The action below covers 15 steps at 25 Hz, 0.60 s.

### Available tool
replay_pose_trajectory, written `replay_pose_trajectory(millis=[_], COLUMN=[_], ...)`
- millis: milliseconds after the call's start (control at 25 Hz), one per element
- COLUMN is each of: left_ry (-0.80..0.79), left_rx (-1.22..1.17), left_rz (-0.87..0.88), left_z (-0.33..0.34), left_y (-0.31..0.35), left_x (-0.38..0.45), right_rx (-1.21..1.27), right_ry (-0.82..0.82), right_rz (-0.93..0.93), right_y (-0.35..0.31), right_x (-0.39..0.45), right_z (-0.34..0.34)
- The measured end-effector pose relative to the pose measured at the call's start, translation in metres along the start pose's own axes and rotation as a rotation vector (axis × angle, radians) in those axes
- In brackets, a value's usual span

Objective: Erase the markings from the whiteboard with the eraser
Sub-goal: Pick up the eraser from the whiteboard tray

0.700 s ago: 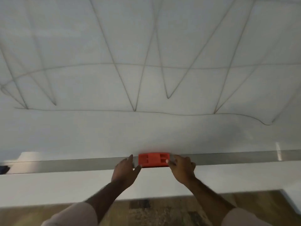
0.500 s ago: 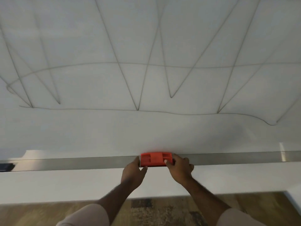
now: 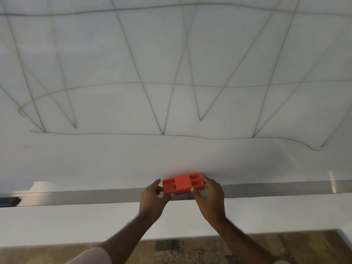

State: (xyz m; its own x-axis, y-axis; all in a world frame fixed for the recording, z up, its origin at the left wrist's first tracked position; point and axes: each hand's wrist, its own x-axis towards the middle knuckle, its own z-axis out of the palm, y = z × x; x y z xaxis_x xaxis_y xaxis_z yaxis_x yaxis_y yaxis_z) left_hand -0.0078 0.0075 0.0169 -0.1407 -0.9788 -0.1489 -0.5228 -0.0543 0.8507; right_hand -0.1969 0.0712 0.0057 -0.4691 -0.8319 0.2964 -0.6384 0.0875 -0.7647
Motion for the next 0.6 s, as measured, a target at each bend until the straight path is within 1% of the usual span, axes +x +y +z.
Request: replay_pose_trajectory(millis=[160,280,440,600], left_ry=[0.025,0.070,0.107,0.220], left_rx=[-0.036,-0.049,0.024,0.106], left_rz=[0.093,0.192,0.398,0.560], left_z=[-0.019,-0.038,-0.071,-0.112], left_y=[0.018,0.034,0.056,0.082], left_x=[-0.001,-0.003,-0.003,0.002], right_rx=[0.137,0.114,0.103,0.055], right_ry=[0.046,0.074,0.104,0.166], right_rz=[-0.083,-0.198,-0.318,-0.482], right_y=[-0.017,-0.031,-0.057,-0.099], right_x=[0.003,0.011,0.027,0.050], right_z=[-0.005,-0.008,-0.017,-0.028])
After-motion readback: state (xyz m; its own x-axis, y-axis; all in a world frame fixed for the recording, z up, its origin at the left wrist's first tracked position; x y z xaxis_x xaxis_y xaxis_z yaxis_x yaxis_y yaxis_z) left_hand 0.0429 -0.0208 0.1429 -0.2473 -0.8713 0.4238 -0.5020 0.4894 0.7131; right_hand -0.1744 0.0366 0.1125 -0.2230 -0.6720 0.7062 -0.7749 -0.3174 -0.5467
